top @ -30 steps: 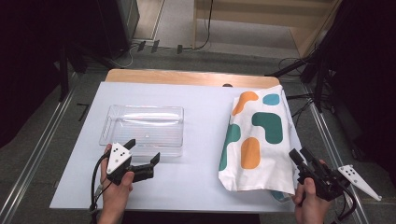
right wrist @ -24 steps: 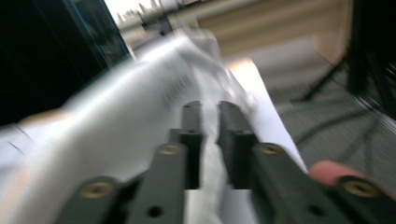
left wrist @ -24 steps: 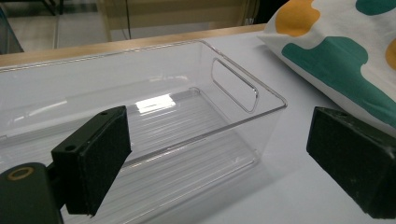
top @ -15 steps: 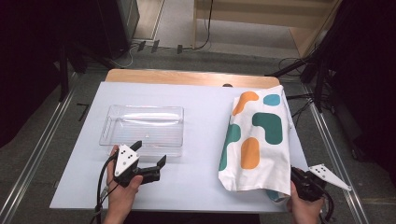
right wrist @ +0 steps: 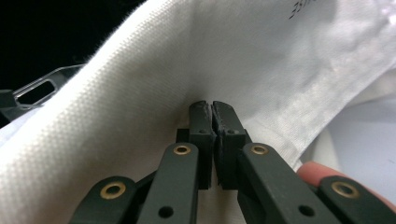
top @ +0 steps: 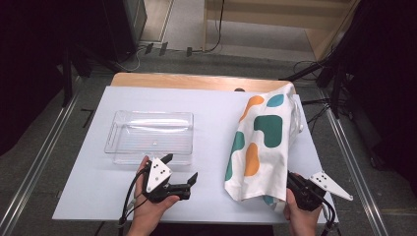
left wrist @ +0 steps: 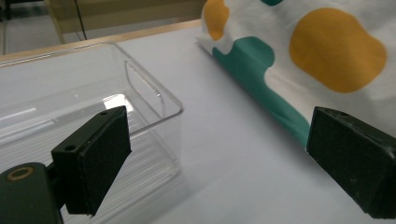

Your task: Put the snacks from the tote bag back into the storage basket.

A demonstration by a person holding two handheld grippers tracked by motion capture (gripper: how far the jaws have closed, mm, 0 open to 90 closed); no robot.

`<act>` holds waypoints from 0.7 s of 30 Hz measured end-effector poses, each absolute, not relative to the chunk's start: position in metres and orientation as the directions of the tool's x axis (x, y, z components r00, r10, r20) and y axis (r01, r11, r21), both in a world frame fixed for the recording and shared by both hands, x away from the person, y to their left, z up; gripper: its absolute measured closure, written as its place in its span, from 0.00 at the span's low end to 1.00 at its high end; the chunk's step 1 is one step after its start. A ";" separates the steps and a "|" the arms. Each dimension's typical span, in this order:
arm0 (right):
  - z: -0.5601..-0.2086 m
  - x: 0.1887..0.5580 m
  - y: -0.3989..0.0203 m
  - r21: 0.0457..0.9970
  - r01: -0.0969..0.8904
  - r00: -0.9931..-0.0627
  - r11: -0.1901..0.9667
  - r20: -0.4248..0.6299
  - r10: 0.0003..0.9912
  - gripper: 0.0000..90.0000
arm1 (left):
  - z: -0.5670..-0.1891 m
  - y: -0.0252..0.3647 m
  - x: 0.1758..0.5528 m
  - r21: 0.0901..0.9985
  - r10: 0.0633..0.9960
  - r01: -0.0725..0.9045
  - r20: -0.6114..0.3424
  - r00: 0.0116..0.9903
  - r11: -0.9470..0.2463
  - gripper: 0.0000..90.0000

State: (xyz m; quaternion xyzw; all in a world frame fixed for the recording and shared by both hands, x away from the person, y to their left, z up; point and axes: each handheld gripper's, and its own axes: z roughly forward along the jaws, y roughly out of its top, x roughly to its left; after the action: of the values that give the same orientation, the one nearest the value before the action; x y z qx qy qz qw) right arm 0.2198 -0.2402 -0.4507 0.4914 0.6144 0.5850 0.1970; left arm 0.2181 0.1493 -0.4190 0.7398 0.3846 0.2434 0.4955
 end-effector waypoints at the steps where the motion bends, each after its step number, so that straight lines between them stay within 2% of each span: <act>1: -0.451 0.220 -0.240 0.912 0.373 -0.439 -0.167 0.333 0.834 0.99 | -0.419 0.149 0.218 0.920 0.810 0.328 -0.021 0.586 -0.213 0.08; 3: -0.449 0.223 -0.237 0.920 0.365 -0.462 -0.146 0.315 0.829 1.00 | -0.419 0.143 0.217 0.924 0.811 0.317 -0.012 0.585 -0.216 0.08; 5: -0.448 0.225 -0.235 0.924 0.358 -0.478 -0.136 0.307 0.823 1.00 | -0.416 0.136 0.217 0.927 0.805 0.314 -0.024 0.593 -0.204 0.17; 9: -0.447 0.227 -0.231 0.928 0.348 -0.493 -0.134 0.302 0.816 1.00 | -0.414 0.126 0.215 0.929 0.784 0.310 -0.037 0.619 -0.201 0.19; 13: -0.445 0.230 -0.223 0.933 0.339 -0.517 -0.125 0.295 0.803 1.00 | -0.410 0.110 0.211 0.935 0.742 0.288 -0.043 0.669 -0.205 0.27; 21: -0.444 0.234 -0.212 0.939 0.322 -0.540 -0.118 0.285 0.792 1.00 | -0.410 0.092 0.207 0.933 0.697 0.293 -0.068 0.714 -0.210 0.29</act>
State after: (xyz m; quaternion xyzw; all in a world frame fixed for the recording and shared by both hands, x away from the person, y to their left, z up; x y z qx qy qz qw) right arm 0.2343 -0.2115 -0.4441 0.4387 0.6350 0.6055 0.1941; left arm 0.2068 0.0924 -0.4095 0.7547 0.3278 0.1881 0.5362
